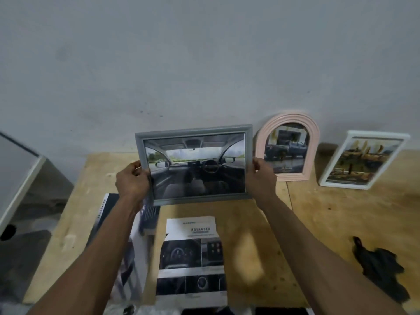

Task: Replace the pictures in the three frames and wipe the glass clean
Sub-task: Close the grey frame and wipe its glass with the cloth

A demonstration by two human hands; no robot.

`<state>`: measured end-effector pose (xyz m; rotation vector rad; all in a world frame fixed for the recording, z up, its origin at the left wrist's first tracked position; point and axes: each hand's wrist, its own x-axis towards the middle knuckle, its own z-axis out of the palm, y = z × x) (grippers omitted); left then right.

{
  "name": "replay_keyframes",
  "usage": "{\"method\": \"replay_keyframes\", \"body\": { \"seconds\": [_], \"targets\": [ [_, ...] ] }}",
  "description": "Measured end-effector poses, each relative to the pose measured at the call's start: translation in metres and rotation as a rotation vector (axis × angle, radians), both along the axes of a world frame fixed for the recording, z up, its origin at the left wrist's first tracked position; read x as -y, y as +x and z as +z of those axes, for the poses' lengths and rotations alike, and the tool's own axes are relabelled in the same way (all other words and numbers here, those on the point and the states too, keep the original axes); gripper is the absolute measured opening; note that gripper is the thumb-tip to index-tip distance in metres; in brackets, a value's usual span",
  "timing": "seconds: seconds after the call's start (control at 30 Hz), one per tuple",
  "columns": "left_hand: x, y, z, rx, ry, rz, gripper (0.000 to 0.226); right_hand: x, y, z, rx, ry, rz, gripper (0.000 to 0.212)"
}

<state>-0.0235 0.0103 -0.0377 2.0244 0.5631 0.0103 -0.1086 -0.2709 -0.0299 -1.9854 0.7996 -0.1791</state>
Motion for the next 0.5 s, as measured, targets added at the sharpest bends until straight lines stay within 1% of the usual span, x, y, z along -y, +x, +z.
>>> {"method": "replay_keyframes", "body": {
  "seconds": [0.1, 0.13, 0.37, 0.5],
  "targets": [
    [0.001, 0.024, -0.004, 0.018, 0.037, -0.023, 0.034, -0.005, 0.025, -0.010, -0.037, -0.015, 0.013, 0.021],
    [0.000, 0.032, -0.008, 0.026, 0.021, -0.022, 0.033, -0.006, 0.033, -0.014, -0.048, -0.024, 0.011, 0.021],
    [0.004, 0.065, -0.037, 0.003, -0.090, -0.030, 0.036, -0.009, 0.064, -0.042, -0.117, 0.004, -0.056, 0.031],
    [0.011, 0.070, -0.046, 0.026, -0.075, -0.060, 0.033, -0.009, 0.069, -0.052, -0.152, 0.030, -0.107, 0.038]
  ]
}}
